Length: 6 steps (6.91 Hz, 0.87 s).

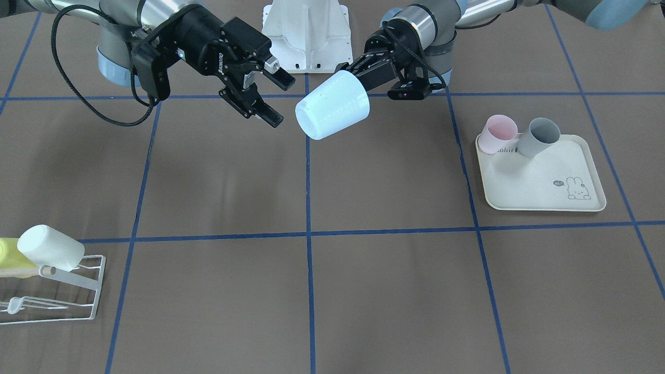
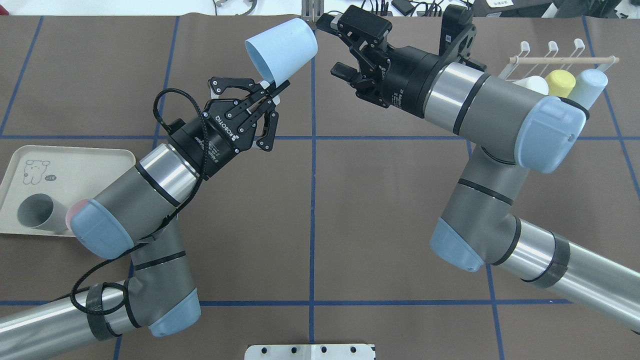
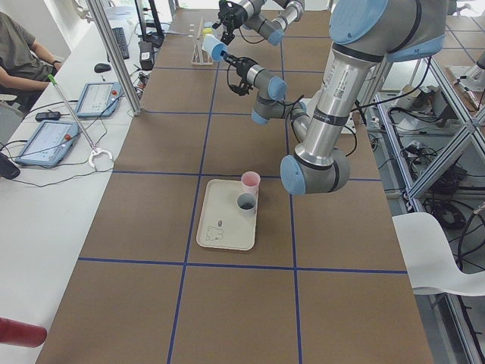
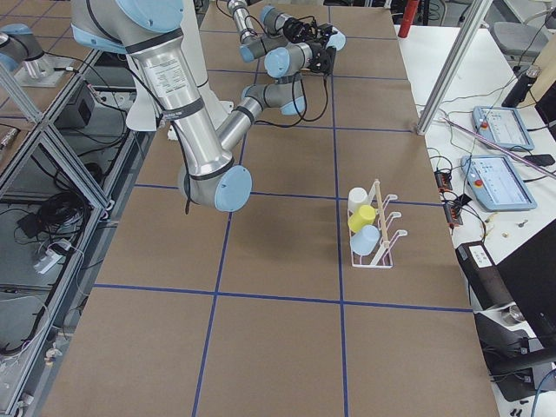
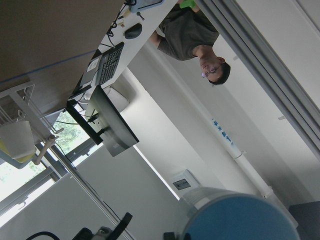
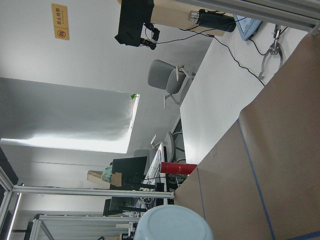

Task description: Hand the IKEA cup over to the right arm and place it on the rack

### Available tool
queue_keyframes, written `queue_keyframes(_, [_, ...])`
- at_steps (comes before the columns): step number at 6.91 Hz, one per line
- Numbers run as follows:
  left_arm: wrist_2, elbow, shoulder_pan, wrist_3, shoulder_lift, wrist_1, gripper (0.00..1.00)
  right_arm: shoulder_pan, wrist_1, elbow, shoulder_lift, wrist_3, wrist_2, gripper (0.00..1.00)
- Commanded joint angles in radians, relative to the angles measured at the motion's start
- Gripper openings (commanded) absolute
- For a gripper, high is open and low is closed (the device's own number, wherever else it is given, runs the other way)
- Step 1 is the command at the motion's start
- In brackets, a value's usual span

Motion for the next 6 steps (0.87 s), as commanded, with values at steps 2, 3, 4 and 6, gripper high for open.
queue_keyframes(2, [0.026, 0.002, 0.044, 0.025, -0.036, 0.03, 0.0, -0.002, 0.002, -0.01, 0.001, -0.008, 0.0, 1.0])
queue_keyframes(3, [0.03, 0.002, 0.049, 0.025, -0.049, 0.043, 0.0, -0.002, 0.002, -0.01, 0.003, -0.008, 0.0, 1.0])
queue_keyframes(4, [0.03, 0.002, 0.055, 0.025, -0.052, 0.043, 0.0, -0.002, 0.002, -0.012, 0.004, -0.008, 0.0, 1.0])
queue_keyframes(6, [0.032, 0.002, 0.055, 0.025, -0.08, 0.063, 0.0, -0.006, 0.0, -0.029, 0.03, -0.006, 0.0, 1.0])
